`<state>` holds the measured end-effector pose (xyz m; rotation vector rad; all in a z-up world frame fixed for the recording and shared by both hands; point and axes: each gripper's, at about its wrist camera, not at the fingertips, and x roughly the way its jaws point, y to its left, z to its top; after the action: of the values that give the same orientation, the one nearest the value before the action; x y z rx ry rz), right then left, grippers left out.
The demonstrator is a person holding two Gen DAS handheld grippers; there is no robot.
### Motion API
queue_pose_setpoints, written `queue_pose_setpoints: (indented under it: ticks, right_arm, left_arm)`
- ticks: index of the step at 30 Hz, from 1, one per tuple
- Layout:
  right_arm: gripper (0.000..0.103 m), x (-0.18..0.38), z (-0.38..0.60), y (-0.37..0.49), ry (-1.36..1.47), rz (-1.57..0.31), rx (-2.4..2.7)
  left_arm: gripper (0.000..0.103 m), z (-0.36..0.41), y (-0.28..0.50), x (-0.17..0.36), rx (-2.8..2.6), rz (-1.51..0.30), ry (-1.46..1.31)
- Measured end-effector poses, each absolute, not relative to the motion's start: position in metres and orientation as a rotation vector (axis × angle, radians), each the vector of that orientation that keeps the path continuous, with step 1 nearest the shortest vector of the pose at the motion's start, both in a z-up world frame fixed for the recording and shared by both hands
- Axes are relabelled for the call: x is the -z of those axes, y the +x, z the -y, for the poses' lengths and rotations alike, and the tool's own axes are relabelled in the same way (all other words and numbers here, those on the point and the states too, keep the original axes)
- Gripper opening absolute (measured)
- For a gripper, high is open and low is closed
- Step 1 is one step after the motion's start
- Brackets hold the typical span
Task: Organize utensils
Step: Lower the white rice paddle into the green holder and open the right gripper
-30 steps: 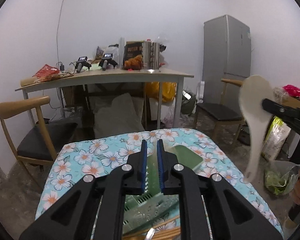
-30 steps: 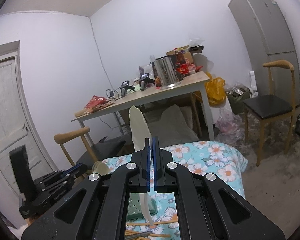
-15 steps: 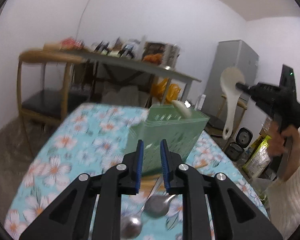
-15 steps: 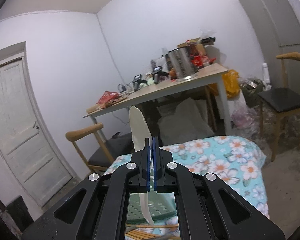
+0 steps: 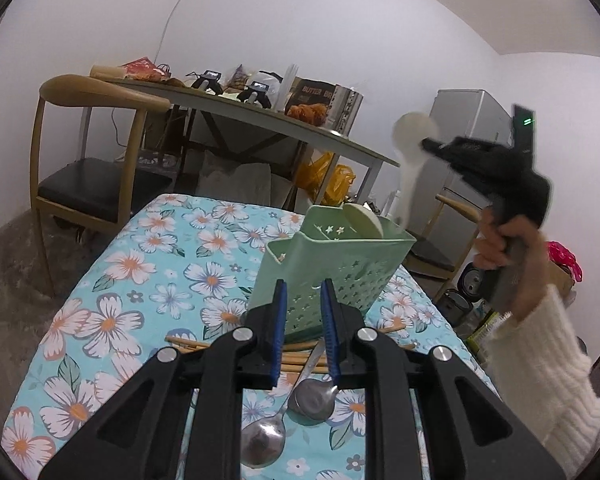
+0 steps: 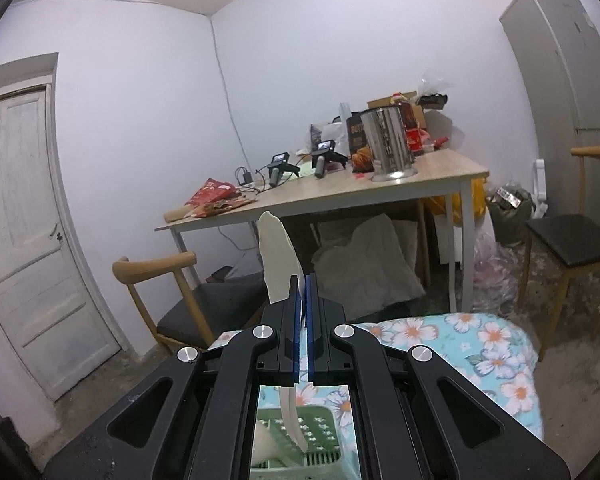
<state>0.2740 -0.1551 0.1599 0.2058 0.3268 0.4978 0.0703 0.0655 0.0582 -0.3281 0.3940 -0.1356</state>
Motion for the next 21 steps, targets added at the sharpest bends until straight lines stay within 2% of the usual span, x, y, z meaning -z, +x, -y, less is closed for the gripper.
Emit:
queue_pose_setpoints:
  ticks: [5, 9, 11, 12, 13, 15, 17, 19, 21]
  right_arm:
    - [0.001, -0.125, 0.149, 0.277, 0.203, -0.375, -0.500]
    - [0.007, -0.112, 0.148, 0.268, 0.176, -0.411, -0.528]
    - [0.020, -0.111, 0.150, 0.258, 0.149, -0.427, -0.536]
    - [0.036, -0.111, 0.150, 0.256, 0.140, -0.427, -0.537]
    - [0.044, -0.112, 0.152, 0.251, 0.128, -0.420, -0.533]
    - [0.044, -0.114, 0.157, 0.247, 0.119, -0.427, -0.520]
    - [0.044, -0.112, 0.169, 0.250, 0.171, -0.461, -0.513]
    - [0.048, -0.107, 0.179, 0.258, 0.246, -0.493, -0.513]
    - [0.048, -0.100, 0.185, 0.267, 0.297, -0.544, -0.521]
  left_arm:
    - [0.016, -0.065, 0.072, -0.057, 0.138, -0.401, -0.318]
    - [0.016, -0.067, 0.073, -0.055, 0.142, -0.410, -0.332]
    - [0.016, -0.069, 0.075, -0.055, 0.144, -0.414, -0.340]
    - [0.016, -0.070, 0.076, -0.055, 0.142, -0.419, -0.349]
    - [0.017, -0.072, 0.077, -0.055, 0.139, -0.422, -0.360]
    - [0.023, -0.075, 0.080, -0.053, 0.139, -0.431, -0.375]
    - [0.039, -0.078, 0.087, -0.051, 0.121, -0.440, -0.383]
    - [0.044, -0.080, 0.097, -0.048, 0.120, -0.463, -0.383]
    - [0.044, -0.080, 0.110, -0.048, 0.131, -0.480, -0.385]
